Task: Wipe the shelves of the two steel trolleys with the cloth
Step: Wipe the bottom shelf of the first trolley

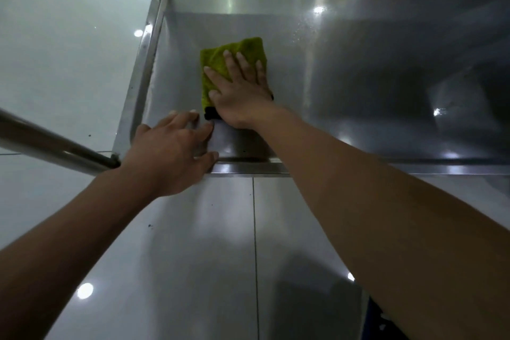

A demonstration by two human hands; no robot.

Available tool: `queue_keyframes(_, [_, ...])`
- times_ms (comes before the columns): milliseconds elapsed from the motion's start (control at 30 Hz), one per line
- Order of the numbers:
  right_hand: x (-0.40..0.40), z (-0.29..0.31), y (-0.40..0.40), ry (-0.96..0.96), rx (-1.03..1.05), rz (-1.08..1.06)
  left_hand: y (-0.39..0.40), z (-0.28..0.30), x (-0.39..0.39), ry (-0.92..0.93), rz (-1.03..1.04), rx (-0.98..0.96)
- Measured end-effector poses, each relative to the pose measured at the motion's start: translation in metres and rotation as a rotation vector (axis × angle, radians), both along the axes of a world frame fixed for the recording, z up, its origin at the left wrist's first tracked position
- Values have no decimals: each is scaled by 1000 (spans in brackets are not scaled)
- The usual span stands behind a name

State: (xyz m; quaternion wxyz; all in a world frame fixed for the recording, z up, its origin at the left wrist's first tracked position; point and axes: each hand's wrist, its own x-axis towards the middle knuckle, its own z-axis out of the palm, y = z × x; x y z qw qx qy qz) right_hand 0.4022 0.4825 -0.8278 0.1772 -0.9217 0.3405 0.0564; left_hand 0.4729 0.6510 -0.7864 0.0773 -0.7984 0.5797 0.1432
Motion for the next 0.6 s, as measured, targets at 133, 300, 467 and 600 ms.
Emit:
queue_keyframes(133, [-25,-4,-7,-28,-32,16,-4,4,-3,-49,-39,44])
queue_keyframes(300, [-90,-10,-18,-27,-83,-52,-10,14,-15,-88,-59,81])
queue_keyframes(467, [-167,-6,-31,4,-124,-136,-24,24,-43,18,-138,14])
queue_keyframes(600, [-213,-6,-13,23,-197,-225,-30,19,-56,49,-180,-15])
